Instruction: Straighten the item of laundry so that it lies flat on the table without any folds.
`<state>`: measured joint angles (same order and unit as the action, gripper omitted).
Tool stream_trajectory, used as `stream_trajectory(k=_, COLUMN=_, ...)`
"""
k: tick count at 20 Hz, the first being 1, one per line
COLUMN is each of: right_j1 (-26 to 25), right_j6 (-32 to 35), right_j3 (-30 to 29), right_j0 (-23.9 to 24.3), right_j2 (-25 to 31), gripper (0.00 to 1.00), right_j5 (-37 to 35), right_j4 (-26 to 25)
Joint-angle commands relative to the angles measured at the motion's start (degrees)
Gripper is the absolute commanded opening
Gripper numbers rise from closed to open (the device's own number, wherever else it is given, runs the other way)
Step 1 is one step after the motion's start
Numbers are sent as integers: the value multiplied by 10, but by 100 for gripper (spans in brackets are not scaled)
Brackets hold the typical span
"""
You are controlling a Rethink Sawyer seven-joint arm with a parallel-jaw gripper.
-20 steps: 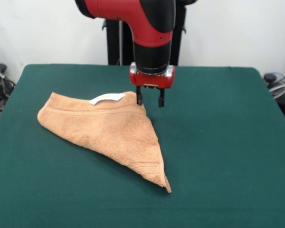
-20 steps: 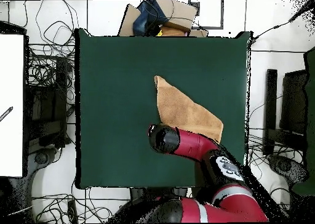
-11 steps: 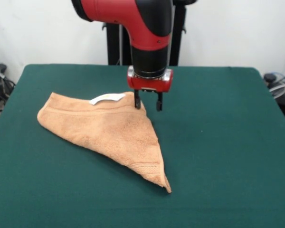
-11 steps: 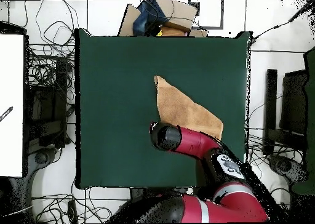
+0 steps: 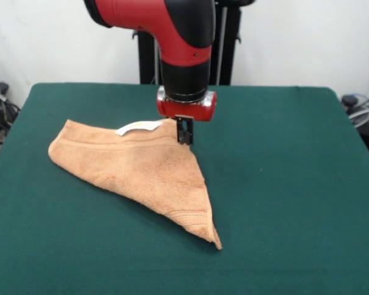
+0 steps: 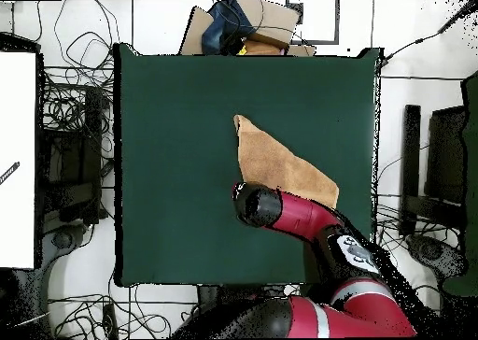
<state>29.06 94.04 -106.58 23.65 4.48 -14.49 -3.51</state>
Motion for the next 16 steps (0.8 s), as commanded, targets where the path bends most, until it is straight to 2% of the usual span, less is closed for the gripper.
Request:
stream_trajectory(k=1, right_j1=1, right_j6=96, right_j3=21, right_j0=12, right_j2=25, gripper=0, right_j5=14, right_j4=23)
stream_trajectory(k=8, right_j1=-3, right_j6=101, right_j3=29, right_j0=0, right_j2=17, gripper=0, right_j5=17, right_j4=23)
stream_trajectory(k=14, right_j1=-30, right_j6=105, right_j3=48, right_j0=-14, right_j2=8, gripper=0, right_j5=33, right_j4=21)
stream_trajectory(k=16, right_j1=-47, right_j6=102, right_j3=71, right_j0=-29, right_j2=-5, gripper=0, right_j5=24, right_j4=21)
